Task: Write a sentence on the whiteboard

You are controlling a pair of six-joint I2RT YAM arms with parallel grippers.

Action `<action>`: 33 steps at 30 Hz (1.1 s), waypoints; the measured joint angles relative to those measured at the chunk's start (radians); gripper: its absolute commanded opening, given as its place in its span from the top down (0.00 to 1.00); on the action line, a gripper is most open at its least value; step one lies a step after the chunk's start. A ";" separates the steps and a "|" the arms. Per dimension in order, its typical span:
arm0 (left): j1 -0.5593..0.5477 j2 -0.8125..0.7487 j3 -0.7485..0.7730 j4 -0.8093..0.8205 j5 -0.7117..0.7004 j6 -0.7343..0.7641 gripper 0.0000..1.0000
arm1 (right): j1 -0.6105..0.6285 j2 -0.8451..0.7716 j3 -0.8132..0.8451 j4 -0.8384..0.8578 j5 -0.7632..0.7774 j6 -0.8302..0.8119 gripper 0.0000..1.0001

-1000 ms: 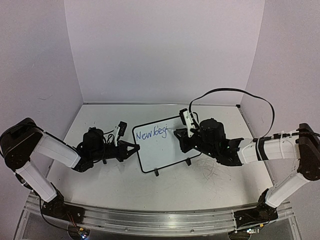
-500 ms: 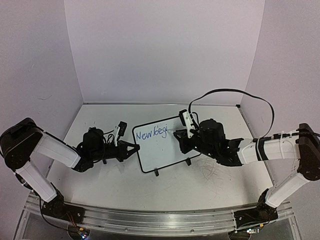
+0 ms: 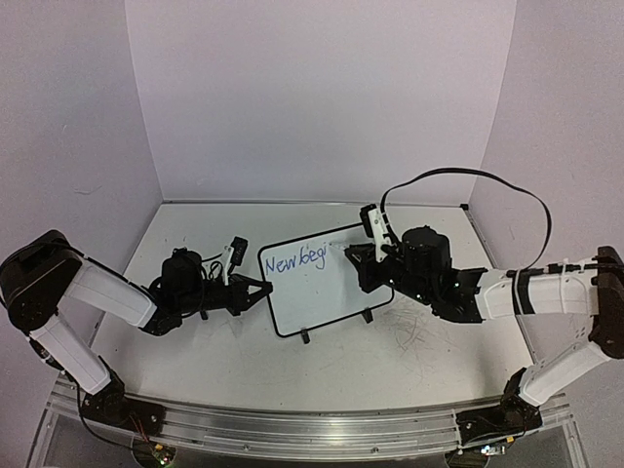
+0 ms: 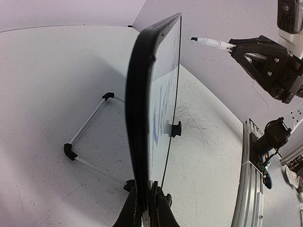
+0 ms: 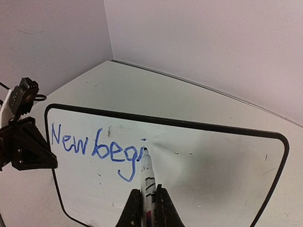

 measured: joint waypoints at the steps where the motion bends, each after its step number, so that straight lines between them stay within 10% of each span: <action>1: 0.000 -0.001 0.000 -0.001 0.000 0.000 1.00 | -0.002 0.003 0.000 0.000 0.002 0.000 1.00; 33: 0.000 -0.007 0.000 -0.011 -0.001 0.001 1.00 | -0.004 0.059 0.024 0.004 0.025 -0.014 1.00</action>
